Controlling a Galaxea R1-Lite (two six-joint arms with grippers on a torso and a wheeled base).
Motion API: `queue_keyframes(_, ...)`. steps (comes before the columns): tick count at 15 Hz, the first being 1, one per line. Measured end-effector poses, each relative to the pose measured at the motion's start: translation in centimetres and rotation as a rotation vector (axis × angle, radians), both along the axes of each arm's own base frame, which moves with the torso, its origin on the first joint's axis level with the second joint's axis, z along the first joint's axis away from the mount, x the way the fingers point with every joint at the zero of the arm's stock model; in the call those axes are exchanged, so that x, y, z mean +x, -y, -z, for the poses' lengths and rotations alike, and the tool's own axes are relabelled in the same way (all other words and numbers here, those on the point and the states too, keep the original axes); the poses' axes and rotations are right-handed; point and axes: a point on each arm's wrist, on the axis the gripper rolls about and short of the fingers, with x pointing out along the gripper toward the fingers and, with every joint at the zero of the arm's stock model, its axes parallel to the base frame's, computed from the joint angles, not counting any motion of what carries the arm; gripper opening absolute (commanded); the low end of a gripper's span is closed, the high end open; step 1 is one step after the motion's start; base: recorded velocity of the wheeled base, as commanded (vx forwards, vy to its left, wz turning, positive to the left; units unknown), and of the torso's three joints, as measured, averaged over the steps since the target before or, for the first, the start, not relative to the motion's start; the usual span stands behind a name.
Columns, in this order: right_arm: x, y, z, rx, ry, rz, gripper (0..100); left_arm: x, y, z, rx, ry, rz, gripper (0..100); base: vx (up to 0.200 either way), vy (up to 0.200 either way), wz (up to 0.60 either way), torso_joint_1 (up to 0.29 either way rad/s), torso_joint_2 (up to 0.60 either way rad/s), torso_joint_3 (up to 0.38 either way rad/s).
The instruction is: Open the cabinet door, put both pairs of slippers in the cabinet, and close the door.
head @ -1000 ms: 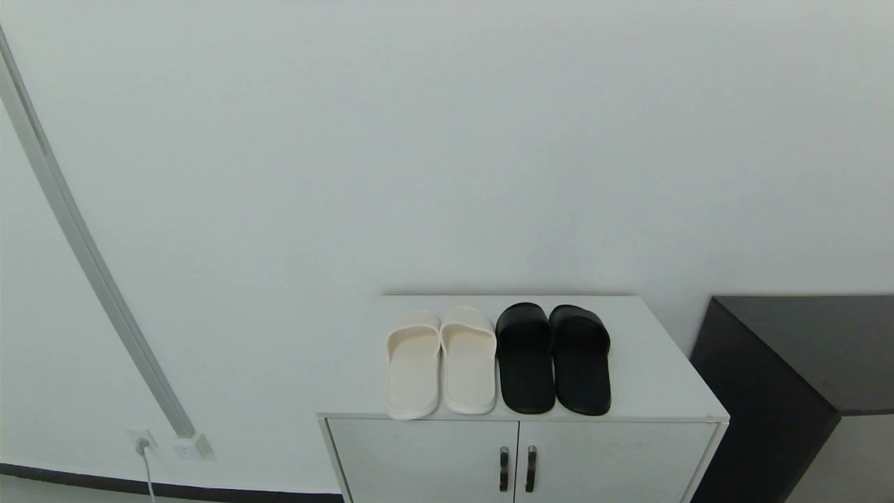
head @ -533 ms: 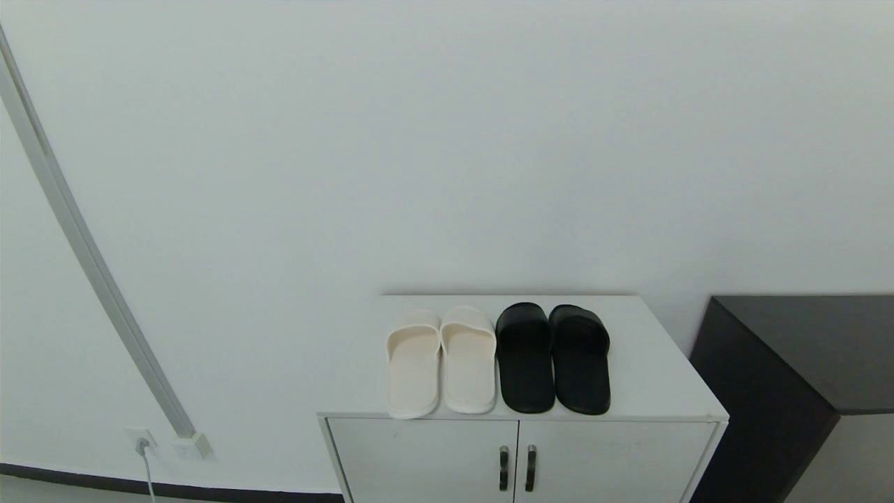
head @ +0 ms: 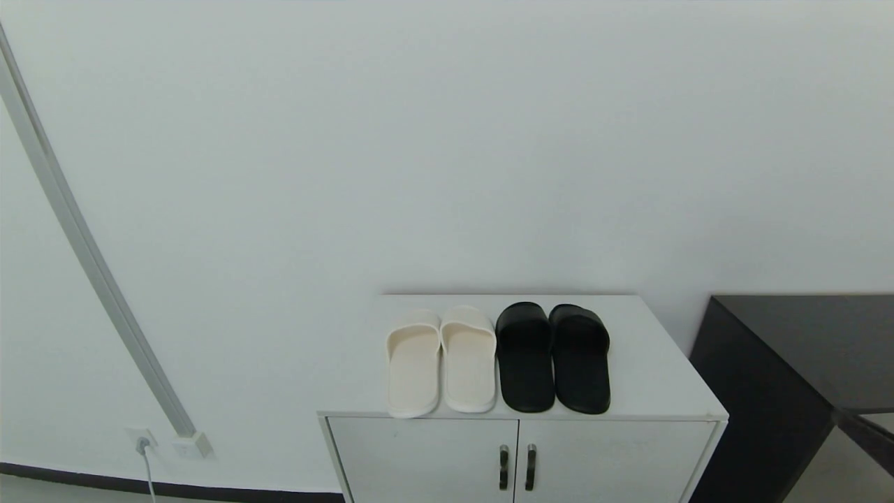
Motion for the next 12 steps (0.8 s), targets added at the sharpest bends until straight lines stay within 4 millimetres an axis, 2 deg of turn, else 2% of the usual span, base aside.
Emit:
queue_keyframes(4,4.5,-5.3,-2.1,0.043,-0.047,-0.067,100,0.0,0.0,0.0,0.000,0.000,0.000,0,0.000,0.000,0.00,0.000,0.00,0.000)
queue_keyframes(7,7.6,-9.2,-2.6,0.046,-0.072,-0.076,100,0.0,0.0,0.0,0.000,0.000,0.000,0,0.000,0.000,0.00,0.000,0.00,0.000)
queue_keyframes(12,12.7,-14.6,-1.3,0.038,-0.055,0.001,100,0.0,0.0,0.0,0.000,0.000,0.000,0,0.000,0.000,0.00,0.000,0.00,0.000)
